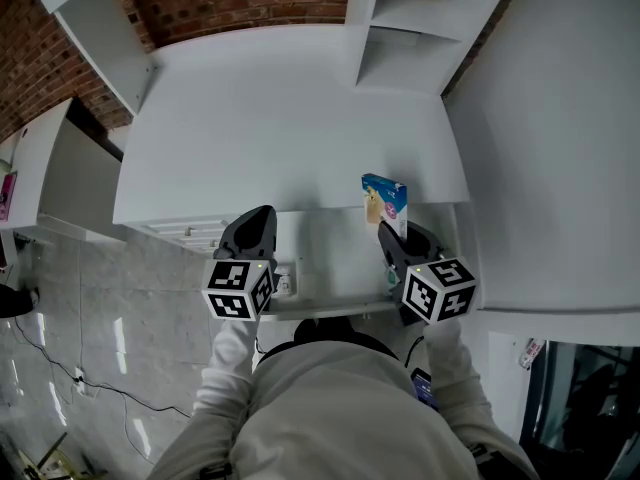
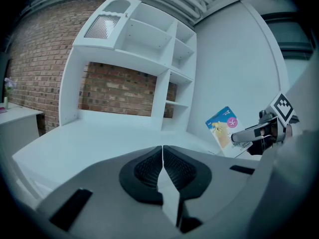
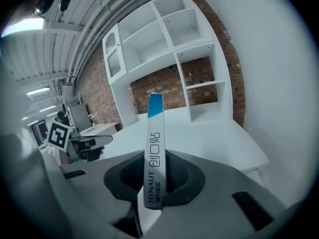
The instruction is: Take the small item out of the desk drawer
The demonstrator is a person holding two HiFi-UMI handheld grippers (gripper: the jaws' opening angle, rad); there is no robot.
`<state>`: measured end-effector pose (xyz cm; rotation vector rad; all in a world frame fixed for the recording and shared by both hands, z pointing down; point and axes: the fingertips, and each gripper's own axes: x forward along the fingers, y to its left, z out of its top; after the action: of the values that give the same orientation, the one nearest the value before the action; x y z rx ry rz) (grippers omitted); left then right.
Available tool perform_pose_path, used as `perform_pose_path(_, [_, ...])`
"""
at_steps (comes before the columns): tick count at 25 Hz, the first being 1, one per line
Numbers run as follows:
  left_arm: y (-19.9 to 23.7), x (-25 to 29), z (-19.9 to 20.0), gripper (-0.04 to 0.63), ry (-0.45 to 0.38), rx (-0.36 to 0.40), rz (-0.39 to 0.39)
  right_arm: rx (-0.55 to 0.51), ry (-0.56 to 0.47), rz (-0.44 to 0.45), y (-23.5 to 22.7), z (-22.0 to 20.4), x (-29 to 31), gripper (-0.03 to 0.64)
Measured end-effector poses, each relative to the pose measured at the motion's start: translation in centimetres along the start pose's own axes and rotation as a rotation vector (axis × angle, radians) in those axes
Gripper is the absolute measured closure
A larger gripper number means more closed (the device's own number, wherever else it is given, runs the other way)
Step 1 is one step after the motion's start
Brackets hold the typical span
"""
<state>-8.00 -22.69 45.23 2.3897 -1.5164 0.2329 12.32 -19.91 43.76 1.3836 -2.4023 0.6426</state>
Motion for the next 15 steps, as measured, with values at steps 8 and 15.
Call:
perform_pose_path(8, [-0.3, 0.3, -0.1, 0.572, 0.004, 0.005, -0.015, 0.01, -0.118, -0.024, -0.1, 2.6, -1.3, 0.529])
perform_pose_path(15, [-0.4, 0.3, 0.1, 0.572, 0.001, 0.011, -0.023, 0.021, -0.183, -0.046, -0.2, 4.1, -2.3, 0.531])
